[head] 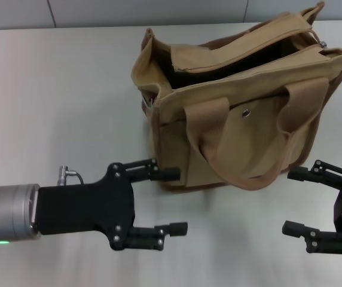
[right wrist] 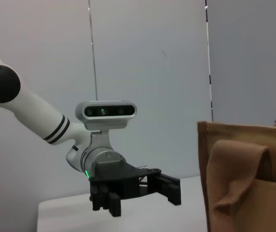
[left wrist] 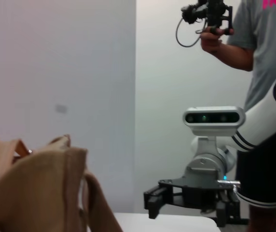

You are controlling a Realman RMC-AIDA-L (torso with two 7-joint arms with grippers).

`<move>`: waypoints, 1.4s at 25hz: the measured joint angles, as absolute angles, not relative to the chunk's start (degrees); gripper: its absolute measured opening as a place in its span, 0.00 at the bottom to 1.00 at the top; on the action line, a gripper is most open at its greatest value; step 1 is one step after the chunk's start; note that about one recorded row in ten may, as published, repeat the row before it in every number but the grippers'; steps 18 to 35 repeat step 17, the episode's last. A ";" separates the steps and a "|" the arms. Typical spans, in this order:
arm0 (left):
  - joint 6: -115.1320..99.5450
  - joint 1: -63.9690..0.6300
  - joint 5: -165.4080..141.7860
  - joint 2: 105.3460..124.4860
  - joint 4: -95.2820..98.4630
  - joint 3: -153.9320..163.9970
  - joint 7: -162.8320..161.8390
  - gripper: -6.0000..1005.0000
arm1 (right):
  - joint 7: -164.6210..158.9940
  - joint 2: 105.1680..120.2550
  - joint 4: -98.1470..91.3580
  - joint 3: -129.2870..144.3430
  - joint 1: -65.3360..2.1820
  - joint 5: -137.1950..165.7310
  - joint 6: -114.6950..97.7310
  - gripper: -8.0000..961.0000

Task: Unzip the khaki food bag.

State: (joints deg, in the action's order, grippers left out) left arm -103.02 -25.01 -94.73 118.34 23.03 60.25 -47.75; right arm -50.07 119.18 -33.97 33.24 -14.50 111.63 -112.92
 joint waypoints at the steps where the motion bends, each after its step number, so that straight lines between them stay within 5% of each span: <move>1: -103.10 -24.87 -94.73 118.37 23.03 59.78 -47.57 0.80 | -50.06 119.20 -33.90 33.11 -14.53 111.58 -112.86 0.88; 35: -103.36 -24.99 -94.73 118.65 23.03 58.97 -46.66 0.80 | -48.51 119.38 -31.74 32.86 -14.85 111.49 -111.04 0.88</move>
